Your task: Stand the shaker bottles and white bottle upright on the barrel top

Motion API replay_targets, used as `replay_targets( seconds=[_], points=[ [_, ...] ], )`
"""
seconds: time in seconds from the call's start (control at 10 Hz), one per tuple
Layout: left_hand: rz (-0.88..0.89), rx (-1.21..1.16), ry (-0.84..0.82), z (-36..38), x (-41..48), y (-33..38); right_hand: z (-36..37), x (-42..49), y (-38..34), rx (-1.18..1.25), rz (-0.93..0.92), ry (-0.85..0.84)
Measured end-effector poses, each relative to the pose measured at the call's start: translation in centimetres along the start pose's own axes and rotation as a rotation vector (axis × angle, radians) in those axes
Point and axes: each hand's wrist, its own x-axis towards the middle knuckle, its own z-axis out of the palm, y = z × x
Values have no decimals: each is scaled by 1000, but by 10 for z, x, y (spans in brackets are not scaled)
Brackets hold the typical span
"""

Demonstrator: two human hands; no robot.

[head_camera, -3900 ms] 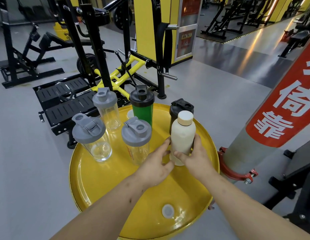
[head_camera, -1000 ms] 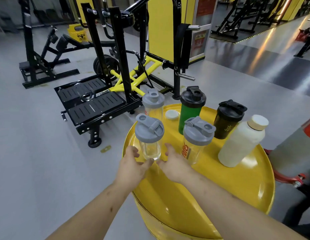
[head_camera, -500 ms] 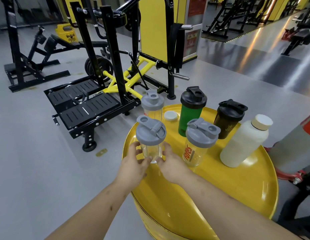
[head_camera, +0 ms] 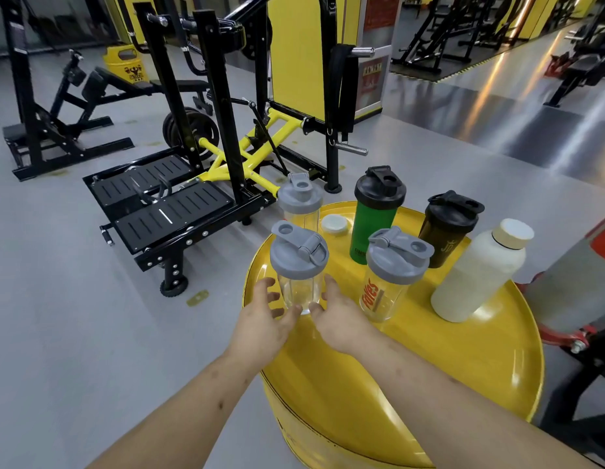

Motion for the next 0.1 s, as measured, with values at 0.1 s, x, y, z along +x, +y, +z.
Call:
replay_targets(
  seconds=[0.1],
  points=[
    [-22, 113, 46, 1, -1, -3, -1, -2, 4, -18, 19, 16]
  ],
)
